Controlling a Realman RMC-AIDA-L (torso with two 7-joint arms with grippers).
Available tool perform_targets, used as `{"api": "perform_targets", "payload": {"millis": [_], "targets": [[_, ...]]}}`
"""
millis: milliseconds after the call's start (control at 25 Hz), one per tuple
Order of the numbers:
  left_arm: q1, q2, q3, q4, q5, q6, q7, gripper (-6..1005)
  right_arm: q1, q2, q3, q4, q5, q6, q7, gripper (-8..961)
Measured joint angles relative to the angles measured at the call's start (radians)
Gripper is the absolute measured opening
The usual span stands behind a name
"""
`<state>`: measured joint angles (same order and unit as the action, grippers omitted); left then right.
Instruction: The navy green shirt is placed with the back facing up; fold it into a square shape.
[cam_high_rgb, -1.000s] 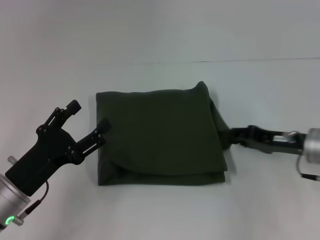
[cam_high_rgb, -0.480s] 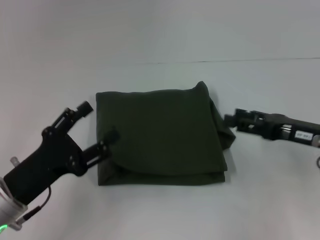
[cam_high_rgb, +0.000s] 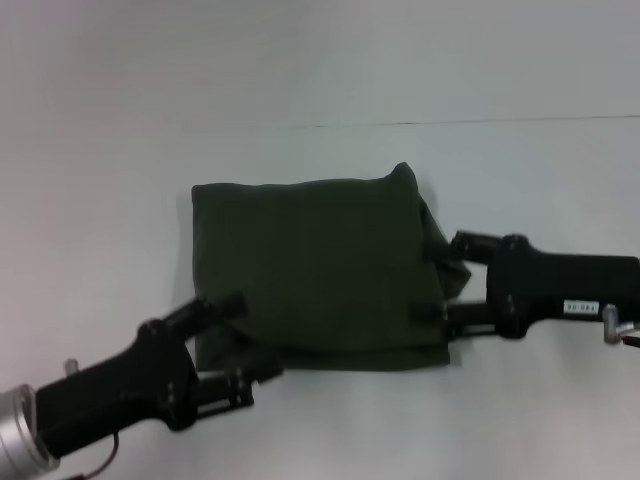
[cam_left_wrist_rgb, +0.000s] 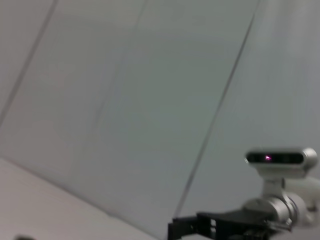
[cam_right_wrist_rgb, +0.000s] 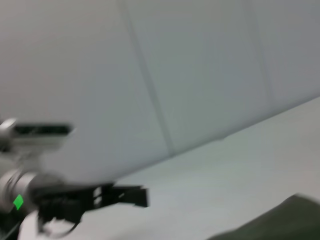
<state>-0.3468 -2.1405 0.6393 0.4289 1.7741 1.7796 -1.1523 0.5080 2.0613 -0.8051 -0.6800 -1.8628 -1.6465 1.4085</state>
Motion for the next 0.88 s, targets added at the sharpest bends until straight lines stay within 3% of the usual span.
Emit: {"api": "perform_targets", "payload": {"millis": [280, 480, 880], "targets": [[-0.005, 0.001, 0.009, 0.023, 0.107, -0.010, -0.080, 948, 0.038, 0.000, -0.035, -0.067, -0.166, -0.026, 0.094, 931], [-0.008, -0.001, 0.014, 0.027, 0.125, -0.029, -0.097, 947, 0.076, 0.014, -0.039, -0.060, -0.255, -0.023, 0.121, 931], [-0.028, -0.003, 0.016, 0.033, 0.193, -0.055, -0.133, 949, 0.093, 0.022, -0.043, -0.060, -0.271, -0.022, 0.154, 931]]}}
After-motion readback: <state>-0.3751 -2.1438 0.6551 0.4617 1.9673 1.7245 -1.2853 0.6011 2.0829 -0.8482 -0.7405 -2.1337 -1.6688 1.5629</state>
